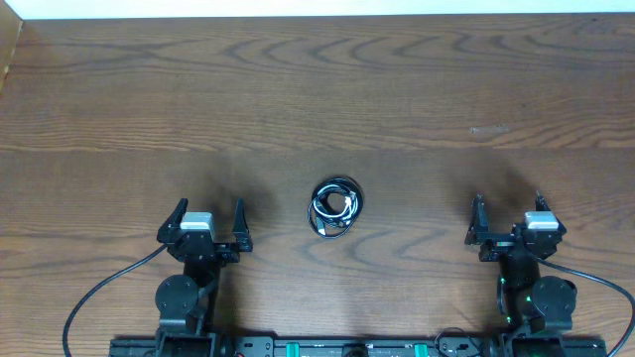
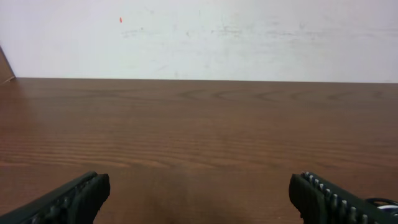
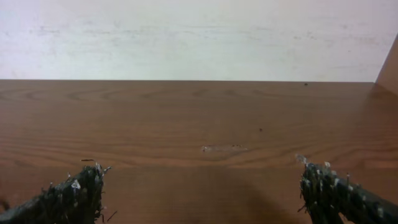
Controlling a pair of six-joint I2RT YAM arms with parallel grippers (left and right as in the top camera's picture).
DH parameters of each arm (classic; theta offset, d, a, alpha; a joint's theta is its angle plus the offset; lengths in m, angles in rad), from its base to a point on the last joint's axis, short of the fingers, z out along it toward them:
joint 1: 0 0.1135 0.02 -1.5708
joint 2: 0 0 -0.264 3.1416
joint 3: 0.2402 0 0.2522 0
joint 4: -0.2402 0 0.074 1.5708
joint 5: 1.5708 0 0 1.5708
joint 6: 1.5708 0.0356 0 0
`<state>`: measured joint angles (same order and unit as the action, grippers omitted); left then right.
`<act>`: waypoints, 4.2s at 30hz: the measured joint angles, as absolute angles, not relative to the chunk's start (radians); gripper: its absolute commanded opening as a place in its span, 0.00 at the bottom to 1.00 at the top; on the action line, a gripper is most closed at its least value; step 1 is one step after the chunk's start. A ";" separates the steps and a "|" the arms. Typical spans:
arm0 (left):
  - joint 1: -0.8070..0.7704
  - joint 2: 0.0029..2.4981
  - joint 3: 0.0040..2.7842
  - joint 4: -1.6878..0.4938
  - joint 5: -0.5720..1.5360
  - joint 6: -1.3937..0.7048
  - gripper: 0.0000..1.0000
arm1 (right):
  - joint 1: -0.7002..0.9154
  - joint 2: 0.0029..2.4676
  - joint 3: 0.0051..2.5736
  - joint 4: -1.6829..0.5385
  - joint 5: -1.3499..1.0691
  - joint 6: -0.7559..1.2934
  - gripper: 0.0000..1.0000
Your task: Untangle cables
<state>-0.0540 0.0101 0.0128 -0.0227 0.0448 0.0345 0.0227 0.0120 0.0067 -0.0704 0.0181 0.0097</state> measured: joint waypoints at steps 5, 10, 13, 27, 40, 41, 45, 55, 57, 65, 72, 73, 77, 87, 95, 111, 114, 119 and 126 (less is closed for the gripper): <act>-0.054 0.010 0.013 -0.023 0.045 0.035 0.98 | 0.023 0.012 0.007 -0.070 0.018 0.010 0.99; -0.054 0.010 0.013 -0.023 0.045 0.035 0.98 | 0.023 0.012 0.007 -0.070 0.018 0.010 0.99; -0.054 0.010 0.013 -0.023 0.045 0.035 0.98 | 0.023 0.012 0.007 -0.070 0.018 0.010 0.99; -0.054 0.010 0.013 -0.023 0.045 0.035 0.98 | 0.023 0.012 0.007 -0.070 0.018 0.010 0.99; -0.054 0.010 0.013 -0.023 0.045 0.035 0.98 | 0.023 0.012 0.007 -0.070 0.018 0.010 0.99; -0.054 0.010 0.013 -0.023 0.045 0.035 0.98 | 0.023 0.012 0.007 -0.070 0.018 0.010 0.99; -0.054 0.010 0.013 -0.023 0.045 0.035 0.98 | 0.023 0.012 0.007 -0.070 0.018 0.010 0.99; -0.054 0.010 0.013 -0.023 0.045 0.035 0.98 | 0.023 0.012 0.007 -0.070 0.018 0.010 0.99; -0.054 0.010 0.013 -0.023 0.045 0.035 0.98 | 0.023 0.012 0.007 -0.070 0.018 0.010 0.99; -0.054 0.010 0.013 -0.020 0.045 0.035 0.98 | 0.023 0.012 0.007 -0.070 0.018 0.010 0.99; -0.053 0.010 0.013 0.013 0.288 -0.206 0.98 | 0.023 0.012 0.007 -0.070 0.018 0.010 0.99; -0.053 0.010 0.013 0.022 0.348 -0.268 0.98 | 0.023 0.012 0.007 -0.070 0.018 0.010 0.99; -0.054 0.010 0.012 0.035 0.502 -0.454 0.98 | 0.023 0.012 0.007 -0.070 0.018 0.010 0.99; -0.054 0.020 0.040 0.324 0.589 -0.532 0.98 | 0.023 0.012 0.007 -0.070 0.018 0.010 0.99; -0.054 0.220 0.321 -0.011 0.537 -0.386 0.98 | 0.023 0.012 0.007 -0.070 0.017 0.010 0.99; -0.053 1.011 0.937 -0.679 0.660 -0.279 0.98 | 0.023 0.012 0.007 -0.070 0.018 0.007 0.99; -0.054 1.062 0.944 -0.690 0.728 -0.280 0.98 | 0.023 0.012 0.007 -0.070 0.018 0.007 0.99; -0.056 1.108 0.943 -0.883 0.570 -0.324 0.98 | 0.023 0.012 0.007 -0.070 0.018 0.006 0.99; -0.067 1.107 0.978 -1.074 0.315 -0.393 0.98 | 0.023 0.012 0.007 -0.070 0.019 0.006 0.99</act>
<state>-0.0666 1.1072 0.9783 -1.0737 0.3149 -0.3935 0.0227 0.0120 0.0067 -0.0704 0.0185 0.0063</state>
